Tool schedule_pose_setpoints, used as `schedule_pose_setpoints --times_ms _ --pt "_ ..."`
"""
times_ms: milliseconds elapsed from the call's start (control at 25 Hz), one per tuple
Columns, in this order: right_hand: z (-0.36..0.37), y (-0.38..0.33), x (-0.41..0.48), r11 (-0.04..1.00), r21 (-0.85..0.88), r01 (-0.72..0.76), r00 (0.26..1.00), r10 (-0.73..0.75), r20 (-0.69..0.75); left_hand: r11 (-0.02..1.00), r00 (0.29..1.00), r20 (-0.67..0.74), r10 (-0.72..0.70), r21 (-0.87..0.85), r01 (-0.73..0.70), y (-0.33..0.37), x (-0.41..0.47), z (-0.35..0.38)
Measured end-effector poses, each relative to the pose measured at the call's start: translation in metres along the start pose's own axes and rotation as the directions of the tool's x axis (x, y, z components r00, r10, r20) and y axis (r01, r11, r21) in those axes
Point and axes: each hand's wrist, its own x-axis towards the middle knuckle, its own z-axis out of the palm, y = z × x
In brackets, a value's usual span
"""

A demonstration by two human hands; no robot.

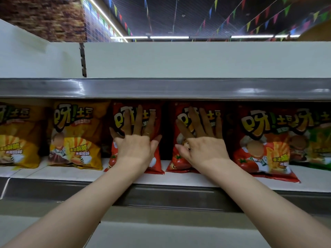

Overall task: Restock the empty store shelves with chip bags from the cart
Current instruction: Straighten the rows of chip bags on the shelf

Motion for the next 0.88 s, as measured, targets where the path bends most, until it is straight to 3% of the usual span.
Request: schedule_pose_setpoints --times_ms 80,160,320,400,480,520,600,680,760,880 --pt "0.008 0.002 0.001 0.999 -0.049 0.018 0.988 -0.025 -0.153 0.995 0.998 -0.045 0.051 -0.085 -0.055 0.002 0.003 0.008" --pt "0.009 0.003 -0.001 0.998 -0.01 0.06 0.954 -0.06 -0.295 0.997 0.999 -0.004 0.053 -0.064 -0.053 0.005 0.003 0.008" --pt "-0.001 0.0 -0.006 0.999 -0.035 0.039 0.996 -0.042 -0.085 1.0 0.998 0.065 0.006 0.016 -0.007 0.006 -0.009 -0.01" --pt "-0.006 0.002 -0.006 0.997 -0.056 0.046 0.993 -0.052 -0.103 0.999 1.0 0.011 0.007 0.053 -0.007 0.006 -0.013 -0.015" --pt "-0.013 -0.002 -0.011 0.999 -0.047 0.025 0.982 -0.033 -0.186 0.993 0.987 -0.131 0.094 0.078 -0.085 0.006 -0.012 -0.008" --pt "-0.009 -0.001 -0.013 0.998 -0.057 0.025 0.96 -0.04 -0.277 0.987 0.956 -0.246 0.162 0.06 -0.152 0.008 -0.013 -0.006" --pt "-0.004 0.008 -0.018 0.999 -0.011 0.052 0.87 -0.05 -0.49 0.926 0.816 -0.488 0.308 -0.041 -0.375 0.017 -0.02 0.002" --pt "-0.006 0.026 -0.025 0.998 0.039 0.039 0.799 -0.008 -0.602 0.823 0.717 -0.584 0.381 -0.14 -0.551 0.038 -0.033 0.004" --pt "-0.013 0.051 -0.034 0.996 0.09 -0.007 0.752 0.065 -0.656 0.742 0.739 -0.532 0.413 -0.273 -0.612 0.067 -0.048 0.001" --pt "-0.021 0.092 -0.048 0.98 0.159 -0.122 0.726 0.198 -0.659 0.672 0.838 -0.371 0.4 -0.503 -0.543 0.11 -0.063 -0.006"
